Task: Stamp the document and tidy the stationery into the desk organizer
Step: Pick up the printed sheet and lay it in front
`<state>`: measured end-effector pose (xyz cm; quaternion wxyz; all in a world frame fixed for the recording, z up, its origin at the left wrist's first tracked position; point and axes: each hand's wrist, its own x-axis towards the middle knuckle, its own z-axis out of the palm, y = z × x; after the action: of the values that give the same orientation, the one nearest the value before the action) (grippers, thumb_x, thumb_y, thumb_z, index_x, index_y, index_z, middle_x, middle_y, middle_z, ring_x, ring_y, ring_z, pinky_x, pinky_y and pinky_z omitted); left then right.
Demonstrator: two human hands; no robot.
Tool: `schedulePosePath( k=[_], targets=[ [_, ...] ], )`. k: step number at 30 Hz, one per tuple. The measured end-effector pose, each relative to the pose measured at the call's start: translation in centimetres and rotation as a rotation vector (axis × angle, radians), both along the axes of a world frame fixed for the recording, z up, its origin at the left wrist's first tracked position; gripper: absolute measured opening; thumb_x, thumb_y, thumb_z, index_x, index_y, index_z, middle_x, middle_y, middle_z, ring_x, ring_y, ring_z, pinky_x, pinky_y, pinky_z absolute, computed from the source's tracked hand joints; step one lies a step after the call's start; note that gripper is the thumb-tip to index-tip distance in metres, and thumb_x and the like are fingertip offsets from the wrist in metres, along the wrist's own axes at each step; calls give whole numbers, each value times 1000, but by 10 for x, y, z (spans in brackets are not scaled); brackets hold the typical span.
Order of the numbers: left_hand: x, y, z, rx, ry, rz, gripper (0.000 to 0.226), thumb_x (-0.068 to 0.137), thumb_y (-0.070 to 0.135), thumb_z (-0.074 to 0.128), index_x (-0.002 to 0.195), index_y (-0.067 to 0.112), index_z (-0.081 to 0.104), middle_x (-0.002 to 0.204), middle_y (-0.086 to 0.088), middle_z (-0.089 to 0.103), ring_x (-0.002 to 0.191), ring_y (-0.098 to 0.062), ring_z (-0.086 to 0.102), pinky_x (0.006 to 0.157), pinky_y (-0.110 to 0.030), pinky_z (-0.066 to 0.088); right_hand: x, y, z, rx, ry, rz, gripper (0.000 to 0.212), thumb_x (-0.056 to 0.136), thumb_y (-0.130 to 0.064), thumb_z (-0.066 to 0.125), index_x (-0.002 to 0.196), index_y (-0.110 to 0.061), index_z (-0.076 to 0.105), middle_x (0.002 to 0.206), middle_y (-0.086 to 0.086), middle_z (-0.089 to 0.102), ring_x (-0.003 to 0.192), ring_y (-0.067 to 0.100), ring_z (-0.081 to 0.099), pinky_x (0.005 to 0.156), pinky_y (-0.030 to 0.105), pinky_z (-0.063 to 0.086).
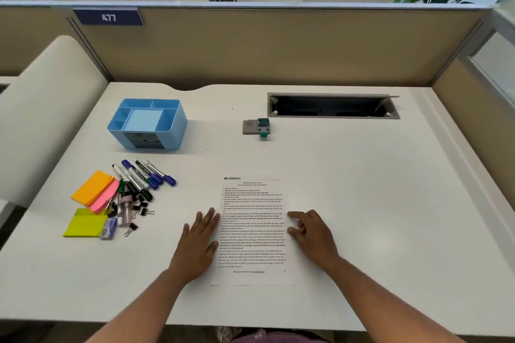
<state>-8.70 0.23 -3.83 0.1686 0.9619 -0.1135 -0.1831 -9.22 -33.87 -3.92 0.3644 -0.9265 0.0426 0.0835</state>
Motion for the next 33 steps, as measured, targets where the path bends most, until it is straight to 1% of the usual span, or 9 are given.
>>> schedulePosePath(
  k=[5, 9, 12, 18, 21, 24, 28, 30, 33],
  targets=[
    [-1, -3, -1, -13, -3, 32, 69, 101, 34, 40, 157, 34, 0, 162, 21, -14, 151, -13, -16, 124, -46, -2, 2, -5, 1, 9, -18, 25, 39, 91, -30, 71, 128, -37, 63, 94, -14, 52, 80, 2, 59, 72, 9, 41],
    [-4, -3, -6, -25, -32, 44, 69, 93, 48, 24, 156, 36, 0, 162, 22, -14, 150, -10, -18, 120, -40, -7, 4, -8, 0, -7, -25, 52, 39, 90, -28, 73, 127, -36, 64, 93, -15, 51, 80, 2, 59, 71, 4, 38],
    [-5, -3, -11, -55, -57, 49, 73, 88, 54, 17, 156, 36, 0, 162, 23, -13, 150, -9, -19, 120, -40, -7, 4, -8, -1, -7, -22, 52, 40, 89, -28, 73, 127, -37, 64, 94, -15, 51, 84, 2, 59, 70, 4, 38],
    [-3, 2, -14, -156, -51, 64, 69, 92, 57, 20, 157, 37, 7, 163, 24, -7, 150, -5, -17, 120, -41, -9, 1, -7, -2, 13, -1, 39, 41, 90, -28, 73, 129, -36, 63, 96, -15, 51, 85, 5, 60, 72, 8, 42],
    [-4, 2, -13, -153, -72, 61, 66, 94, 56, 21, 156, 39, 10, 163, 24, -4, 150, -4, -15, 121, -40, -6, 2, -6, -1, 23, 4, 11, 38, 92, -32, 72, 128, -37, 63, 95, -15, 53, 85, 5, 60, 72, 9, 43],
    [-3, 3, -9, -119, -112, 100, 60, 96, 56, 25, 154, 42, 19, 161, 27, 5, 151, -3, -3, 121, -38, 3, 7, -4, 3, 59, 19, -59, 31, 94, -36, 68, 125, -35, 63, 90, -12, 58, 79, 5, 60, 72, 14, 45],
    [15, 0, 0, -92, -171, 166, 48, 93, 58, 28, 137, 43, 44, 148, 24, 35, 139, -10, 30, 111, -36, 20, 19, 0, 7, 181, 67, -214, 15, 95, -39, 67, 108, -33, 69, 85, -10, 69, 77, 3, 66, 77, 25, 52],
    [31, -3, 4, -109, -179, 201, 49, 91, 60, 27, 130, 40, 49, 137, 19, 42, 129, -14, 37, 107, -37, 25, 30, 3, 10, 229, 91, -300, 12, 94, -41, 67, 103, -34, 71, 88, -12, 73, 82, 7, 70, 82, 31, 56],
    [59, -8, 7, -115, -200, 218, 53, 89, 60, 27, 126, 33, 53, 130, 11, 48, 123, -18, 42, 103, -38, 30, 58, 8, 19, 252, 83, -350, 9, 94, -36, 68, 100, -31, 73, 93, -15, 74, 89, 5, 69, 85, 30, 56]
  ],
)
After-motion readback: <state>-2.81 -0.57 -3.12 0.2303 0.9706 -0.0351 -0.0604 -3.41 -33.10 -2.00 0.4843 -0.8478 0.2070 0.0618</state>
